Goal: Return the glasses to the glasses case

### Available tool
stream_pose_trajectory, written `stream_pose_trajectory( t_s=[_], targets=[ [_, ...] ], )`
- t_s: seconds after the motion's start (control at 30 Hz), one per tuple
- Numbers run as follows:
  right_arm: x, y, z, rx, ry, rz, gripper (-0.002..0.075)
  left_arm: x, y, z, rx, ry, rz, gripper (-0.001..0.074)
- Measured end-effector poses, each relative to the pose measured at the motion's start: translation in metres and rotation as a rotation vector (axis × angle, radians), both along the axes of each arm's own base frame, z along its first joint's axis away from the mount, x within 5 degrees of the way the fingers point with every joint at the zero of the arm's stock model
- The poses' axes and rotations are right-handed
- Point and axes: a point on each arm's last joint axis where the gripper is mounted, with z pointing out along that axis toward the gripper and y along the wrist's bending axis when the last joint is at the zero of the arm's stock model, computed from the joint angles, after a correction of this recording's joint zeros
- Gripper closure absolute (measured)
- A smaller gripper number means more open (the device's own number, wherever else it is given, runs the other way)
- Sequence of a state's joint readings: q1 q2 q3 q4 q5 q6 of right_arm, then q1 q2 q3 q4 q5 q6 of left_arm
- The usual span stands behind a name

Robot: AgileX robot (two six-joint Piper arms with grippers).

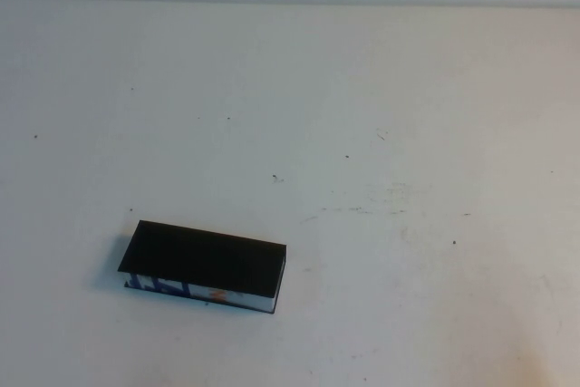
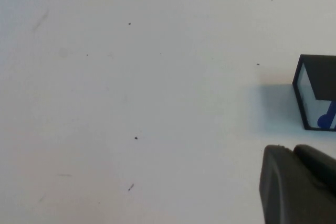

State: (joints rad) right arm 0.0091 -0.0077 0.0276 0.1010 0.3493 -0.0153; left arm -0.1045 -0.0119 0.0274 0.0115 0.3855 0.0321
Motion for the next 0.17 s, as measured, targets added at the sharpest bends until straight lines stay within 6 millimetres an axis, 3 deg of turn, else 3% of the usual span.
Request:
stream_pose_trajectory(
  t_s=[0.17],
  targets=[
    [0.0000,0.0000,0.0000,0.000,0.000,0.000,0.0737,0.0000,0.0000,0.0000,0.000,0.000,0.000,0.0738]
  ],
)
